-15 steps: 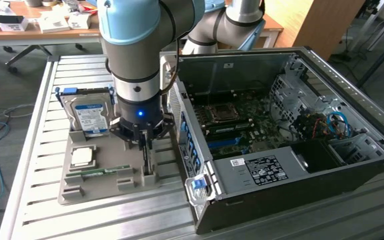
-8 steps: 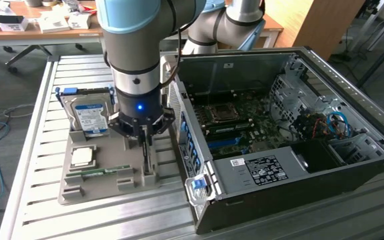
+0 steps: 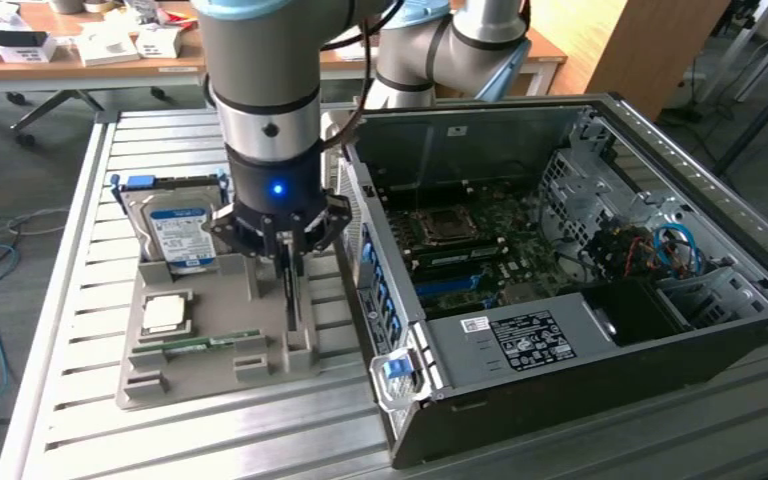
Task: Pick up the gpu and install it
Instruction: 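Pick up the gpu and move the gpu toward the slot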
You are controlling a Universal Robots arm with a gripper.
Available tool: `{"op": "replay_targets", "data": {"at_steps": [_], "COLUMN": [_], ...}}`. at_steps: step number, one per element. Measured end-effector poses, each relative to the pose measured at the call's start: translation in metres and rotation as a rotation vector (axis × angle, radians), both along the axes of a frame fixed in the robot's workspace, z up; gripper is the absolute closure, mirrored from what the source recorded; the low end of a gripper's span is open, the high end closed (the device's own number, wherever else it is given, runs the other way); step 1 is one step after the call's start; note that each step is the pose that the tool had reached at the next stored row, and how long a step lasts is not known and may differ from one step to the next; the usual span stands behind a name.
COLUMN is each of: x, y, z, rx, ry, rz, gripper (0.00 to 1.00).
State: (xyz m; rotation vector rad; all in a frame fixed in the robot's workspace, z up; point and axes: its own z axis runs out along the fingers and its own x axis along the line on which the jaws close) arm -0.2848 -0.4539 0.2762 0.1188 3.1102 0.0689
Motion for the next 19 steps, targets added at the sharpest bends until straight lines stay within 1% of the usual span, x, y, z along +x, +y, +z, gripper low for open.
{"op": "replay_targets", "data": {"at_steps": [4, 16, 19], "x": [0.000, 0.000, 0.000], "y": [0.0000, 0.0000, 0.0000], "z": [0.0146, 0.0624, 0.0756], "rx": [0.0000, 0.0000, 0.0000], "ry": [0.0000, -0.0001, -0.0001], "rz": [0.003, 0.021, 0.027], "gripper": [0.74, 0.74, 0.74]}}
